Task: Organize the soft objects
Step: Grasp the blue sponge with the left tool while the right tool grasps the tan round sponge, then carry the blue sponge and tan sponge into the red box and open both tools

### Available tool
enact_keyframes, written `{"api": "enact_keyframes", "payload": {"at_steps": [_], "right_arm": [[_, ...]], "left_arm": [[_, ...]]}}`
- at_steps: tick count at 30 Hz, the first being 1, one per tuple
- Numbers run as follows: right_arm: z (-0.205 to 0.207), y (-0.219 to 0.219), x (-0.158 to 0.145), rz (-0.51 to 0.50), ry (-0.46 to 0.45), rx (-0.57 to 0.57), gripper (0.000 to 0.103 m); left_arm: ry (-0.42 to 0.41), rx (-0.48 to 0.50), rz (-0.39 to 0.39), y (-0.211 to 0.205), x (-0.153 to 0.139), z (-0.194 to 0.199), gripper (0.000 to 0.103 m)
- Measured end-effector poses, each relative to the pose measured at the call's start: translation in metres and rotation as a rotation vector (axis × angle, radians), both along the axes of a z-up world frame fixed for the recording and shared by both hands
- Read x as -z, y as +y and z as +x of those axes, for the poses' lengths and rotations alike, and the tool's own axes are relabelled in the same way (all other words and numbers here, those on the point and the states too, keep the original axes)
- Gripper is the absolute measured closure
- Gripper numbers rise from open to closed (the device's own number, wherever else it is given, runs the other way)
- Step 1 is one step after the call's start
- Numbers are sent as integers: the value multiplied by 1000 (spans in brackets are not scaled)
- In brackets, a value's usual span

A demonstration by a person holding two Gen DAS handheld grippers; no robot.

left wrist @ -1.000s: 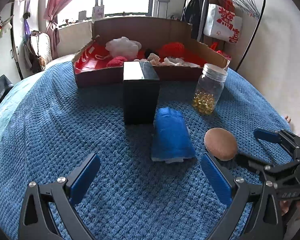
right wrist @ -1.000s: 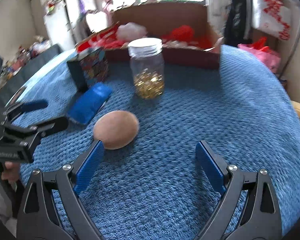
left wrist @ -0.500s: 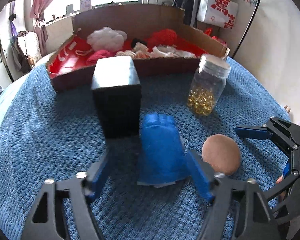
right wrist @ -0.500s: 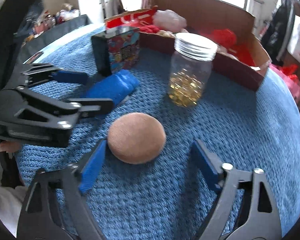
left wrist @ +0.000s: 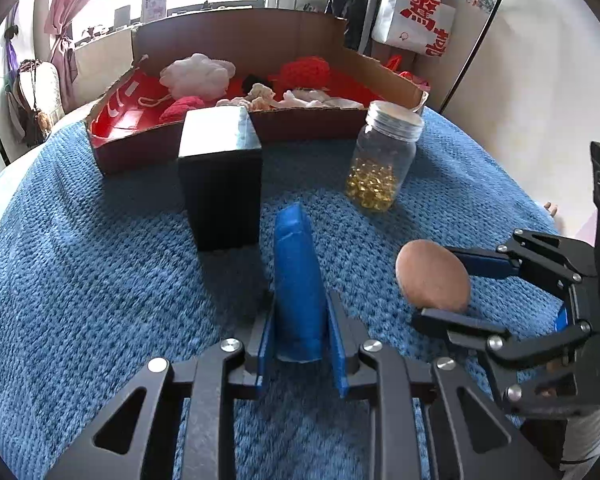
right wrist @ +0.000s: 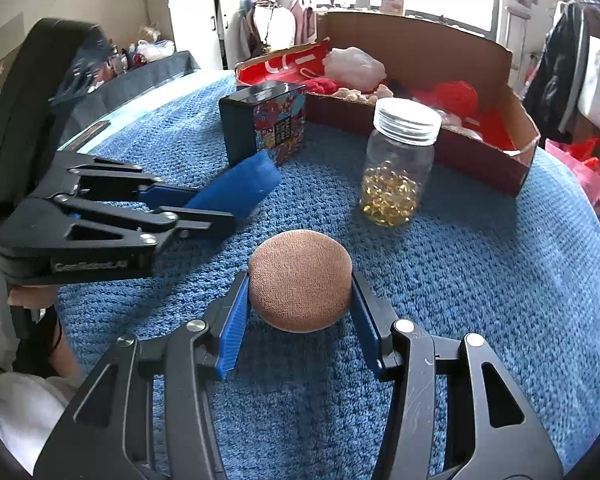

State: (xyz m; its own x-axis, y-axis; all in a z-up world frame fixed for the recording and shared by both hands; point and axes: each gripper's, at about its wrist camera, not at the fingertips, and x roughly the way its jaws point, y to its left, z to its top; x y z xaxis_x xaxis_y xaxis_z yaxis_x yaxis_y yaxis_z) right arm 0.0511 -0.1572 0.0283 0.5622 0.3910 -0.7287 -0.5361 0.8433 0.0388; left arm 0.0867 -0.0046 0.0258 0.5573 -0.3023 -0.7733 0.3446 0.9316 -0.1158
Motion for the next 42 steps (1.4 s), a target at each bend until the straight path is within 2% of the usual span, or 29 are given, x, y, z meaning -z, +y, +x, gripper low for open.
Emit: {"api": "enact_keyframes", "payload": {"at_steps": [13,19,26,34,42], "right_arm": [[-3,-7,-3,5,5,50,56],[3,-24,-3,-13,15,101,56],[26,-49,-4,-31,36,181,56],[57,-63,-10,-48,37,235,56],[83,-70,-28,-32,5,252,56]], "left_arm": [[10,-16,-20,20,-4,-7,78],[9,-84,-3,46,-10,-4,78],[-1,-156,12,74,-18,23,78],[-1,-149,-10,82,-26,56,78],[-33,-122,-32,81,-44,76,78]]}}
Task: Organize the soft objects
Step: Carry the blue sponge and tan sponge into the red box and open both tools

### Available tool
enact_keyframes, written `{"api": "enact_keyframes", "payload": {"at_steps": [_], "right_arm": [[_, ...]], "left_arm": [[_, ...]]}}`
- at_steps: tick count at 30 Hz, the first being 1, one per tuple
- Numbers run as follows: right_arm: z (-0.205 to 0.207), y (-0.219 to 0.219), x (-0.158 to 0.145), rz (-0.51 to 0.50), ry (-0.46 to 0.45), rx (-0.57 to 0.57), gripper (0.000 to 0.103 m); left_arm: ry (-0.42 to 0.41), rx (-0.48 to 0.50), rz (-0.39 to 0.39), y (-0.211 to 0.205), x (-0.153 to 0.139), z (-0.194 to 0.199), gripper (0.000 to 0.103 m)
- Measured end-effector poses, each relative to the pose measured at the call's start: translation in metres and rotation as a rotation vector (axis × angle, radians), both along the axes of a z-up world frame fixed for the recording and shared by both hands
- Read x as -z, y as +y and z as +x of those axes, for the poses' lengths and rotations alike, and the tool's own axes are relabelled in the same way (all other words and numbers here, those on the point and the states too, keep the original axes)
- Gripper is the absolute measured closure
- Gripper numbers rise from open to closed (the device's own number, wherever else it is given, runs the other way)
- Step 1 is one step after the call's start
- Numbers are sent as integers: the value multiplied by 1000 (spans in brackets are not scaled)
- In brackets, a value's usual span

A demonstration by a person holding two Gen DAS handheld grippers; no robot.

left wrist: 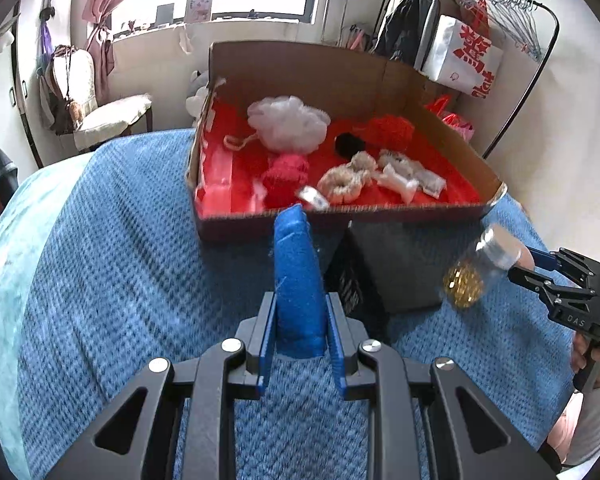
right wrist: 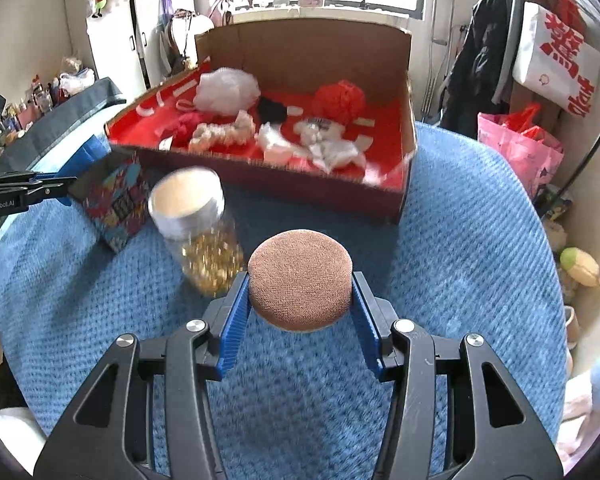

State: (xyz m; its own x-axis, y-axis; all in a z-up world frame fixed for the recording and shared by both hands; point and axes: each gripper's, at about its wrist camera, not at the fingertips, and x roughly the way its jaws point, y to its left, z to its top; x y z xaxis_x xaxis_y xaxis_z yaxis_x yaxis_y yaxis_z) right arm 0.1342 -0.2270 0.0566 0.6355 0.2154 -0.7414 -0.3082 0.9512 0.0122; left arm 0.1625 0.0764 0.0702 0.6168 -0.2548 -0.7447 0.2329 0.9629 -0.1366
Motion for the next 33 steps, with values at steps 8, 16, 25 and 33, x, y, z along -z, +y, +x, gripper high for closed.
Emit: {"api": "enact_keyframes", "payload": {"at_steps": [8,16,25,33], "right_arm": [[19,3,-24,18,-49,-13,56],[40,14,-40,12,-76,-43,56],[73,27,-55,12,-79,-89,56],[123,40,-69,-2,-62,-136,56]], "left_arm": [[-42,40,-15,-8,-22,17,78],[-54,116,-22,-25,-36,35,78],[-37,188,-22,-45,-50,68,78],[-1,266,-6,-76,-66,125,78]]}}
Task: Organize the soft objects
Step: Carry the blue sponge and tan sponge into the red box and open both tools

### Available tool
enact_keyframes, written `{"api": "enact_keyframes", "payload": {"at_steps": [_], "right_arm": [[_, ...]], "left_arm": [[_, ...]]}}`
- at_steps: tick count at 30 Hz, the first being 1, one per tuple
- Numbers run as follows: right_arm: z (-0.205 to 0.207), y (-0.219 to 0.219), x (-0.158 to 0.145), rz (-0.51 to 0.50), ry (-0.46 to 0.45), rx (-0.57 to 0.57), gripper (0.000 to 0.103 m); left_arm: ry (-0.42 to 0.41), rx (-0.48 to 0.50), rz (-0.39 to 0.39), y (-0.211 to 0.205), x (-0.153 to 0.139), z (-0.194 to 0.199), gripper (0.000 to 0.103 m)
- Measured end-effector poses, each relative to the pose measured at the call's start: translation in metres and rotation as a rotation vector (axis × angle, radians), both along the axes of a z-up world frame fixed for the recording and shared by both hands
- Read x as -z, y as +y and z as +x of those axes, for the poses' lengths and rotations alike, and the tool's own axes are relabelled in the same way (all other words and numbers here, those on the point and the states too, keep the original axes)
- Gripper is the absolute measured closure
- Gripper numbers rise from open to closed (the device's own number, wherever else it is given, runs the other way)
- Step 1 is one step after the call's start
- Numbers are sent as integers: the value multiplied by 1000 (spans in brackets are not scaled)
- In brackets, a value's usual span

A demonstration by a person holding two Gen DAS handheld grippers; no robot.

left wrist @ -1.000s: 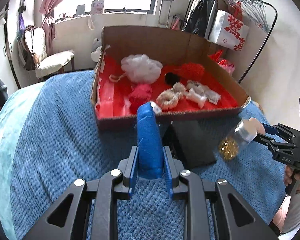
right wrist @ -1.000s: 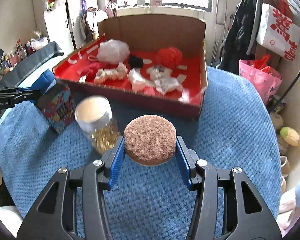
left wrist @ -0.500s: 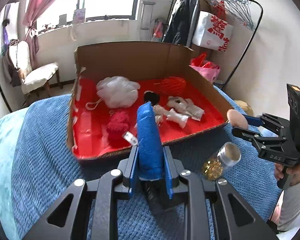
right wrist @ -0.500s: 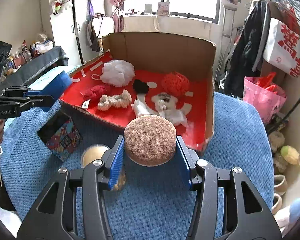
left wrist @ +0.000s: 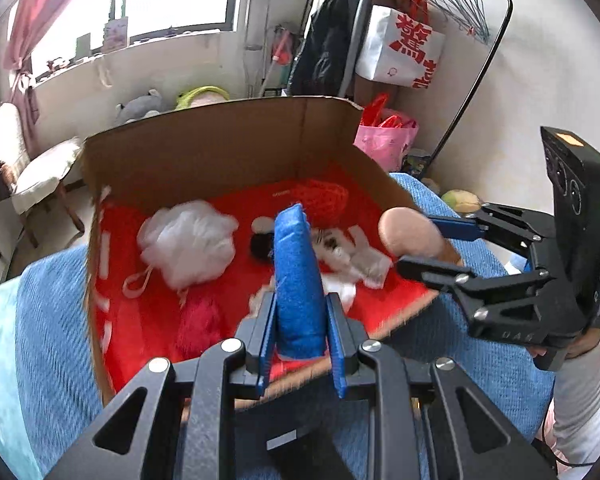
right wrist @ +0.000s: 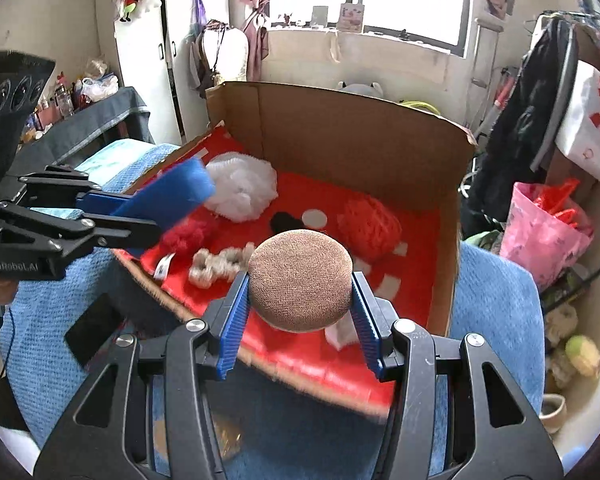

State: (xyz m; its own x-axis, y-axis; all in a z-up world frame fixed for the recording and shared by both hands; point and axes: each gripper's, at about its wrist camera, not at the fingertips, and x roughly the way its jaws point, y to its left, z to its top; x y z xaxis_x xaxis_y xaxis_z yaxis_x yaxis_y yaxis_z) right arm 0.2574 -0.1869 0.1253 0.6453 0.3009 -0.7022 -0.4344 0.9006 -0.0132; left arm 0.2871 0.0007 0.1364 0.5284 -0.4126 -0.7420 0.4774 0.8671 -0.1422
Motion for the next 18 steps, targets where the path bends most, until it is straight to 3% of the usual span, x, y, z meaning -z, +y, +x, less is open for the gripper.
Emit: {"api": "enact_keyframes", "payload": {"at_steps": [10,18], "right_arm": [[50,4,4,-26,76,-14,56],[55,-1,15,-43,143,-28,56]], "left_arm": [[123,36,17,-28,10,57,78],[230,56,13,-30,30,61,78]]}}
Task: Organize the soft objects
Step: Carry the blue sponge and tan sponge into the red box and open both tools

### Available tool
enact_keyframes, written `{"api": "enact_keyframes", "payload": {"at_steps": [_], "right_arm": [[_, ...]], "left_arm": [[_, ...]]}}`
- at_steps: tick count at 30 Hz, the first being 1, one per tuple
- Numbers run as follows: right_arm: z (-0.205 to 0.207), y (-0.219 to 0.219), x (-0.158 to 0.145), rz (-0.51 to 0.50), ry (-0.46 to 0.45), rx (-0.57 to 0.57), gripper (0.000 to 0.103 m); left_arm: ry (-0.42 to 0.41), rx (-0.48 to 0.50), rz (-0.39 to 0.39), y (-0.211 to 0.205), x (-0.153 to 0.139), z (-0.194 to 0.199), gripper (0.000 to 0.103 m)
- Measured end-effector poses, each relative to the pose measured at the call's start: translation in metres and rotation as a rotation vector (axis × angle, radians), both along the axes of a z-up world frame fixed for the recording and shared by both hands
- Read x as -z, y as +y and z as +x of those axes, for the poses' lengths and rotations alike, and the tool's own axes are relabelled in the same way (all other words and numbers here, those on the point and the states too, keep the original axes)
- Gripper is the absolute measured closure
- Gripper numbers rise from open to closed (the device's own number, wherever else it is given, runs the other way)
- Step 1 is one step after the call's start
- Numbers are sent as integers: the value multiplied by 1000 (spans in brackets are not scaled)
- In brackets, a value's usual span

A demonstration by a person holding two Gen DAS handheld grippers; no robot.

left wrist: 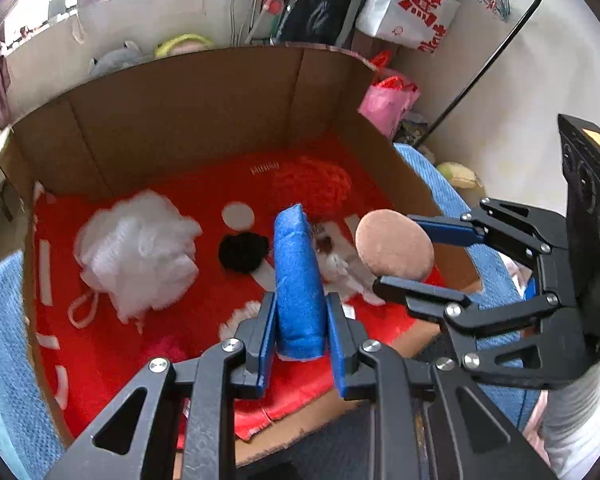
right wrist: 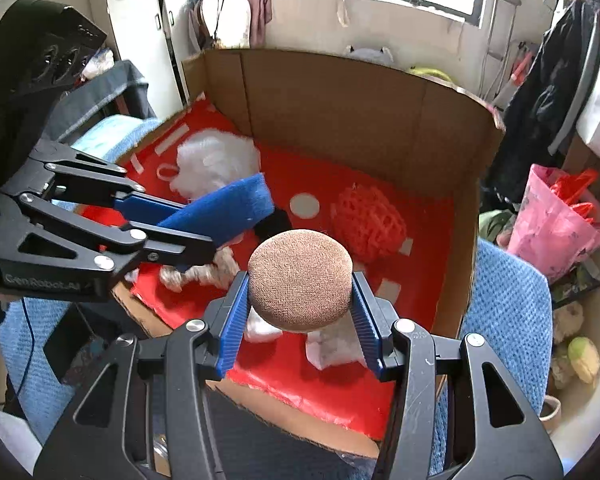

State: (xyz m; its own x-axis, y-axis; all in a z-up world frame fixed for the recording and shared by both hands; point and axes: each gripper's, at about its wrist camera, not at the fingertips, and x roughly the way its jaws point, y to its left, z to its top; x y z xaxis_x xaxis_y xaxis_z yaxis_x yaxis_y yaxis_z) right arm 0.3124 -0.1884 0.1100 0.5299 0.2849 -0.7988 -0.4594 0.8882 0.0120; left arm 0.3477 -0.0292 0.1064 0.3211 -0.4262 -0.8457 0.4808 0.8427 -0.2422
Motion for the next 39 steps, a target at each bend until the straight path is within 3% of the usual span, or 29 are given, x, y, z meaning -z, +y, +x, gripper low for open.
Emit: {"api": "enact_keyframes", "payload": {"at_steps": [9,20,27,39], "right_arm": [[-5,-7,21,-64,145,-18,56],[7,-14,40,-83,307,51,56],[12,-8,45,-121,334,70,54],[12,26,54,-201,334,33,54]], "left_arm": [[159,50,3,4,16,-20,78],[263,27,31,1,30,-17,78],[308,12,57,-3,42,-8,78],[300,-32,78,-4,56,12,78]]}}
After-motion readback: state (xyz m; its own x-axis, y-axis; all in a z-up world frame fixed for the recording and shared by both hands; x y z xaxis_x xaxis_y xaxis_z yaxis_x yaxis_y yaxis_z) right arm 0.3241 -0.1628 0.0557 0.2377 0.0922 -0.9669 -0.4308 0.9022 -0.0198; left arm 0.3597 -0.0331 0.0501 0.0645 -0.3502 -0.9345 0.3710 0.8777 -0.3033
